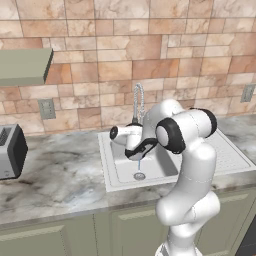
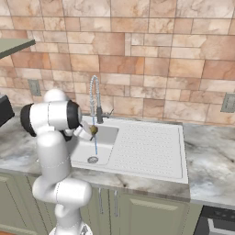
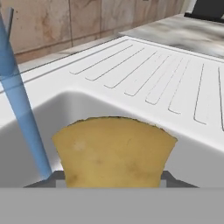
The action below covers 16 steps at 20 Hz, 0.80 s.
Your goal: Soak the sponge with water for a few seconds and then drop it inside the sink.
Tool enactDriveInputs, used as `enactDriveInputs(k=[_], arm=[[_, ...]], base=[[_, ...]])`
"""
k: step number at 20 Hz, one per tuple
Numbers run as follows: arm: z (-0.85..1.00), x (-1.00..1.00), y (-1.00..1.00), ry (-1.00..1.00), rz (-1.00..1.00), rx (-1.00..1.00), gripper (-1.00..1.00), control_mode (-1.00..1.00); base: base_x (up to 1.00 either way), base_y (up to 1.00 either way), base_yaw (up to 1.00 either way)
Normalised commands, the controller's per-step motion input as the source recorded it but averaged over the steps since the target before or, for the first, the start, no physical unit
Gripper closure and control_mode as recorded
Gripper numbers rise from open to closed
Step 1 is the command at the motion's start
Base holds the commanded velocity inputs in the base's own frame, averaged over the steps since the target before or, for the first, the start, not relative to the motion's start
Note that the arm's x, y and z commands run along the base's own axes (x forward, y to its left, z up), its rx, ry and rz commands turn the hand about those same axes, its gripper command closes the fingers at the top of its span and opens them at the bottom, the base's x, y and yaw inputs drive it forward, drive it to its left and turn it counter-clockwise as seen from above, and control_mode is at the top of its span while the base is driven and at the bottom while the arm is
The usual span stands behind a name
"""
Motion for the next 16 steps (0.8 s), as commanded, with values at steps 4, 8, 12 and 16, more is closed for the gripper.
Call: enactDriveInputs(k=[4, 8, 12, 16], arm=[[-0.01, 0.11, 0.0, 0.0, 0.0, 0.0, 1.0, -1.0], [-0.09, 0.2, 0.0, 0.0, 0.0, 0.0, 1.0, -1.0], [-0.09, 0.27, 0.0, 0.0, 0.0, 0.0, 1.0, -1.0], [-0.09, 0.23, 0.0, 0.0, 0.0, 0.0, 1.0, -1.0]], base=[[0.0, 0.0, 0.0], [0.0, 0.0, 0.0], [0.0, 0.0, 0.0], [0.0, 0.0, 0.0]])
